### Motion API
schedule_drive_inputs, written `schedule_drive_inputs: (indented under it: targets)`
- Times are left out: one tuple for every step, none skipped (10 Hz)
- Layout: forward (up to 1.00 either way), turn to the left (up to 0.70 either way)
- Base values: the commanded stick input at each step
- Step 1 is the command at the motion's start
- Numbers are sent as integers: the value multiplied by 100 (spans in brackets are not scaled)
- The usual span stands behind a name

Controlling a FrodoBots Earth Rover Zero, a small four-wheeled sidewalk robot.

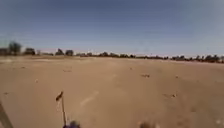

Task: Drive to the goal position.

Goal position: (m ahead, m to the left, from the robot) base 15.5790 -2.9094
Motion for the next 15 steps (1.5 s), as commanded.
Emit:
schedule_drive_inputs:
  targets:
    - [70, 0]
    - [70, 0]
    - [70, 0]
    - [70, 0]
    - [70, 0]
    - [70, 0]
    - [70, 0]
    - [70, 0]
    - [70, 0]
    - [70, 0]
    - [70, 0]
    - [70, 0]
    - [70, 0]
    - [70, 0]
    - [70, 0]
